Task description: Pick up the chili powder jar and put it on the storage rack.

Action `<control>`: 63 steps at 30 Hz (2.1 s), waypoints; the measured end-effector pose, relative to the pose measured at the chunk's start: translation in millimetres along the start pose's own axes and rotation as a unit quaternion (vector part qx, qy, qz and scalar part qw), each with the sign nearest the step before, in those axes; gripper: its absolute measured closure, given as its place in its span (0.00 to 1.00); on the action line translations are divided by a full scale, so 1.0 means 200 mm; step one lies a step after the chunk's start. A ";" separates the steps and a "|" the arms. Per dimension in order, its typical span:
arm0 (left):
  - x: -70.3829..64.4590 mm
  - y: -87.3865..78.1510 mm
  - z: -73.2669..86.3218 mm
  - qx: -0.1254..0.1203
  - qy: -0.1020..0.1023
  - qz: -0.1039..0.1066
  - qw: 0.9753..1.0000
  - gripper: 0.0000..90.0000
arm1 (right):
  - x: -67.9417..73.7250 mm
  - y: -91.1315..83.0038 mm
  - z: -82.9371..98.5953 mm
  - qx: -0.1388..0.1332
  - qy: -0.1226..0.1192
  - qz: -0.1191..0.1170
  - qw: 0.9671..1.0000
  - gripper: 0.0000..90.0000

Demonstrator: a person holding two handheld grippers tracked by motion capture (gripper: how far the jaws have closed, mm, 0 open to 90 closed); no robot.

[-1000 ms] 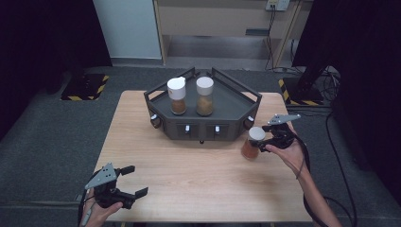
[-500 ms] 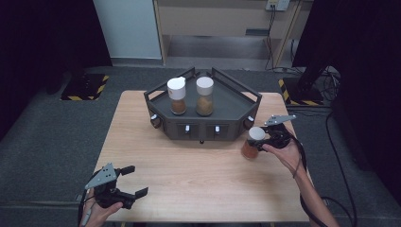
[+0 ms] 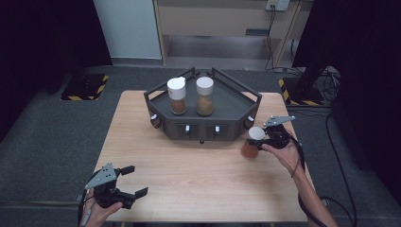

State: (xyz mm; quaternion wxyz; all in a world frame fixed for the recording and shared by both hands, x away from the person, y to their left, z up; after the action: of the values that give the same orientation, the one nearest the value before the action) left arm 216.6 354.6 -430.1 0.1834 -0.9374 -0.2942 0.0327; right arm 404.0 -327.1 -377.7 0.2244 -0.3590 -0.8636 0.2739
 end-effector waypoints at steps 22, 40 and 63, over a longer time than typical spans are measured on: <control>0.00 0.00 0.00 0.002 -0.001 0.002 1.000 0.00 | 0.00 -0.10 -0.13 0.023 -0.036 -0.030 0.999 0.38; 0.00 0.01 0.00 0.005 -0.001 0.005 1.000 0.00 | 0.07 -0.20 -0.37 0.045 -0.079 -0.099 0.991 0.38; 0.00 0.01 0.00 0.004 -0.001 0.007 1.000 0.00 | 0.14 -0.31 -0.68 0.032 -0.076 -0.113 0.990 0.38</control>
State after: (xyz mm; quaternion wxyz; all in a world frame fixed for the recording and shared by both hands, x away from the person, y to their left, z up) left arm 218.2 353.9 -430.0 0.1866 -0.9387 -0.2876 0.0363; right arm 434.9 -300.8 -230.7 0.1989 -0.2303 -0.9040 0.3005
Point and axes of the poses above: each handheld gripper's, and its own axes: y roughly forward along the jaws, z roughly out of its underside, x roughly to its left, the point moved 3 cm from there along y, roughly forward along the jaws, and after that the axes turned 13 degrees about y, right-handed, at the moved point
